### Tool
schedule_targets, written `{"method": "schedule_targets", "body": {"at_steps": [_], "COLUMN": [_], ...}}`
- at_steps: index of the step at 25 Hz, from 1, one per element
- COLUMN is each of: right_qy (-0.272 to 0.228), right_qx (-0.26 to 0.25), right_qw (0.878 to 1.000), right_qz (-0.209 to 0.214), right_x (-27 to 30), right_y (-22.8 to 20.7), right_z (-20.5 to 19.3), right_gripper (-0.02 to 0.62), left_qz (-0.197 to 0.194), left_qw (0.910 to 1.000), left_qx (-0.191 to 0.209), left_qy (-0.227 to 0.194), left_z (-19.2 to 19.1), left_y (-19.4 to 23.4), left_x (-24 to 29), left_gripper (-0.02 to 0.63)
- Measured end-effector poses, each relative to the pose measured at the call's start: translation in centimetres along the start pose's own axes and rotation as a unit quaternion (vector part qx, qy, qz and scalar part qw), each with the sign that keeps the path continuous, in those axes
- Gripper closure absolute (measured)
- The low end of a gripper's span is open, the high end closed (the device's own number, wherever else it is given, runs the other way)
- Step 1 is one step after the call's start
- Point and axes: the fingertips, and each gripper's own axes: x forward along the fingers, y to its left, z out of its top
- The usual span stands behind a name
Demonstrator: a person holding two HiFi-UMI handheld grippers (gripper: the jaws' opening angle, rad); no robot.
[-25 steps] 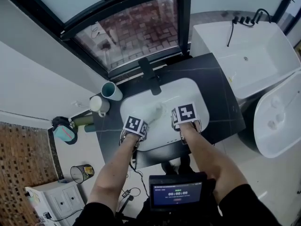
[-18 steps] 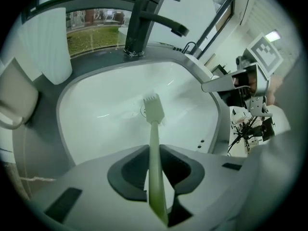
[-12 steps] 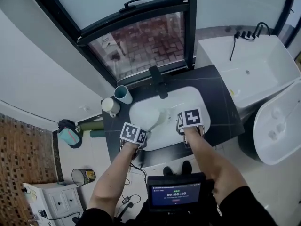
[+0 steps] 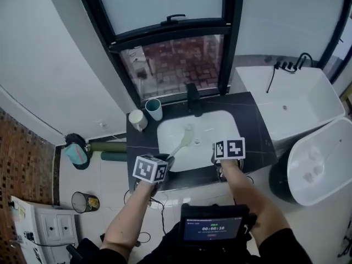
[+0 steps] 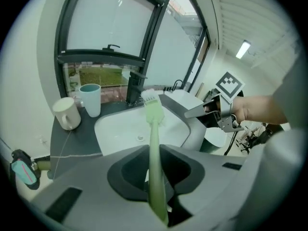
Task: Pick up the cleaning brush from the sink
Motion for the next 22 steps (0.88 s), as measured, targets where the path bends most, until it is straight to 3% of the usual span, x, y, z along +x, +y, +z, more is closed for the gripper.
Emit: {"method": "schedule_targets", "body": {"at_steps": [7, 13, 18, 22], "right_qy": [-0.054, -0.082, -0.120, -0.154], "right_qx": [-0.030, -0.083, -0.122, -0.126], "right_qw": [0.997, 0.990, 0.980, 0.971], "right_qz": [0.050, 0.085, 0.105, 0.130], "right_x": [-8.4, -17.7, -23.9, -28.2], "right_y": [0.6, -3.8, -7.6, -8.0], "right_z": [-3.5, -7.7, -9.7, -10.8], "right_gripper": [0.612, 0.612, 0.612, 0.612], "left_qz": [0.030, 0.070, 0.105, 0.132], "left_qw": [0.9935, 0.9809, 0.9633, 0.9504], "left_qx": [-0.008, -0.025, -0.030, -0.031], "left_qy": [-0.110, -0.180, -0.245, -0.280], "left_z": [-1.4, -2.3, -2.3, -2.8], "left_y": [-8.9, -19.8, -27.0, -30.3], "left_x": [-7.4, -9.9, -11.9, -14.3], "left_gripper": [0.528, 0.528, 0.528, 0.528]}}
